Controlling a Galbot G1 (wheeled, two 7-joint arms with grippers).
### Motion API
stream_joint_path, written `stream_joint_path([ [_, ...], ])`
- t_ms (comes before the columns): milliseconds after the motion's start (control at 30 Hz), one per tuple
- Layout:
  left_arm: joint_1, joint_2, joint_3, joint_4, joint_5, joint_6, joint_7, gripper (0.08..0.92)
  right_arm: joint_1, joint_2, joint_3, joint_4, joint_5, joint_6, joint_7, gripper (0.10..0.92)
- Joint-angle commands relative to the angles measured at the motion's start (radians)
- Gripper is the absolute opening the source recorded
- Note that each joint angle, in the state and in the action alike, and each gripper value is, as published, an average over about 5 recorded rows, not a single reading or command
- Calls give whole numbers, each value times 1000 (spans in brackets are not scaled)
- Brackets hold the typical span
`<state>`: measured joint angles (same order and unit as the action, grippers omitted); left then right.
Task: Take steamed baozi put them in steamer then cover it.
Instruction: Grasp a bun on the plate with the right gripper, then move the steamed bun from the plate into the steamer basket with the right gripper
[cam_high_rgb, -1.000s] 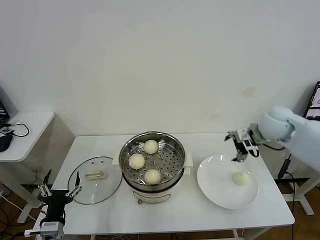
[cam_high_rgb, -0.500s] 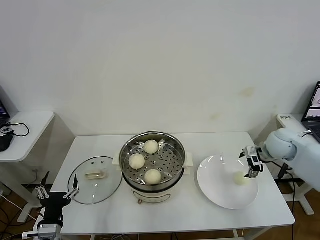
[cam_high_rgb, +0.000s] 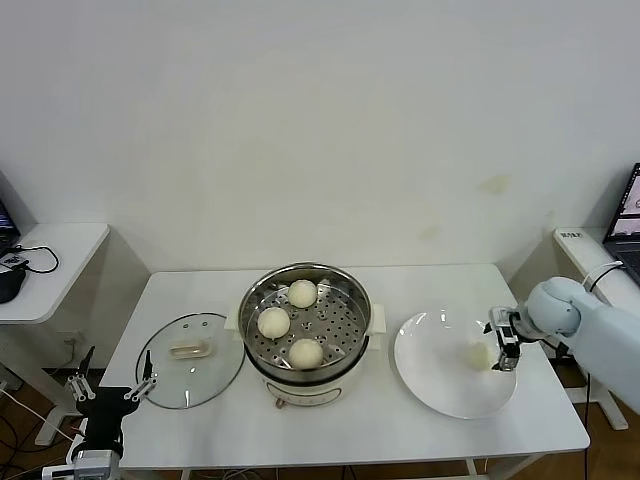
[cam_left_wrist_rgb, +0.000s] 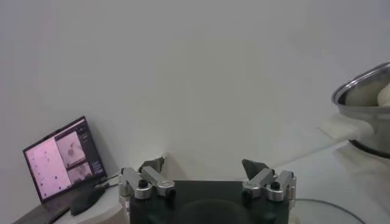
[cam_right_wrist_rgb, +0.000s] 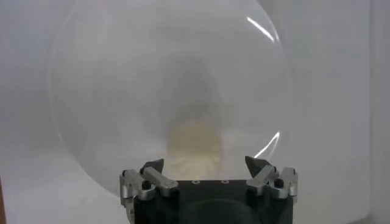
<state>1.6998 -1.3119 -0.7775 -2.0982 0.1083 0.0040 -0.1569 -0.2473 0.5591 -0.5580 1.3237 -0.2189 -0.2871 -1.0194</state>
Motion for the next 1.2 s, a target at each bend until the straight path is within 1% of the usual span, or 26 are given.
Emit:
stream_joint_path([
  [33, 0, 0, -2, 2, 1, 0, 0, 823, -52, 36, 45, -47, -32, 5, 2, 774],
  [300, 1, -1, -3, -1, 2, 0, 1, 823, -59, 65, 51, -68, -41, 3, 7, 658],
  [467, 5, -2, -8, -1, 1, -1, 0, 823, -40, 65, 45, -64, -39, 2, 4, 630],
  [700, 3, -6, -5, -1, 1, -2, -1, 823, 44, 25, -1, -29, -5, -3, -13, 599],
  [967, -5, -1, -1, 0, 0, -2, -1, 823, 290, -36, -185, 53, 104, -28, -28, 577],
  [1200, -8, 8, 11, -3, 1, -1, -1, 823, 580, -1, -357, 133, 255, -91, -24, 577],
])
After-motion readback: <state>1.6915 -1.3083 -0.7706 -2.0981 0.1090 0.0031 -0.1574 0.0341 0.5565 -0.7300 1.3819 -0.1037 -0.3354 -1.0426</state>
